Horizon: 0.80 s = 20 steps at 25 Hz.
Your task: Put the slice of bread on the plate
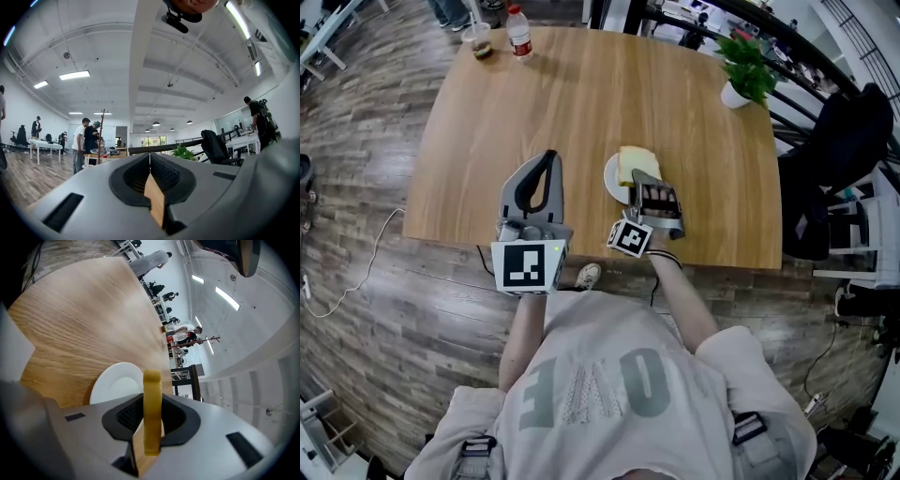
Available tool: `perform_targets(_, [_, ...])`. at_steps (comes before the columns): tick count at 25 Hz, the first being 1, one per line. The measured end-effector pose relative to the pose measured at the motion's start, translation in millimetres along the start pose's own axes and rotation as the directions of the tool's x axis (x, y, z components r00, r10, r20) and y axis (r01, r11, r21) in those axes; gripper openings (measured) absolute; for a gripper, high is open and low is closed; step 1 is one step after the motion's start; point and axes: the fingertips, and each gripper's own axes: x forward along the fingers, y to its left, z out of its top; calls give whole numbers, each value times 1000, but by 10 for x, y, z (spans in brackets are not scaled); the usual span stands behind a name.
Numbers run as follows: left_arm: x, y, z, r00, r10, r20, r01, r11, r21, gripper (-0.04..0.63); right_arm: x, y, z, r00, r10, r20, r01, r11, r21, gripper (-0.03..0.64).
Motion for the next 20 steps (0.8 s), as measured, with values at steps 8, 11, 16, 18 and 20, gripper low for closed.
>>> perform_targets(8, [-29, 71, -5, 1000, 10, -3, -10, 1000, -16, 9, 60, 261, 39, 992, 127, 22, -129, 982, 139, 113])
perform_targets(11, [-34, 66, -9, 1000, 8, -2, -8, 1000, -19, 9, 88, 248, 22, 992, 127, 8, -126, 968, 216, 190])
perform_targets(16, [-25, 34, 9, 1000, 0, 6, 0, 1000, -21, 9, 88, 255, 35, 956, 282, 84, -294, 918, 267, 301])
perform_targets(18, [-19, 23, 10, 1000, -3, 7, 3, 1000, -23, 9, 70, 285, -30, 924, 374, 77, -381, 890, 251, 304])
perform_targets(20, [-15, 7, 7, 1000, -7, 8, 7, 1000, -27, 9, 27, 292, -101, 897, 438, 66, -441, 870, 222, 305])
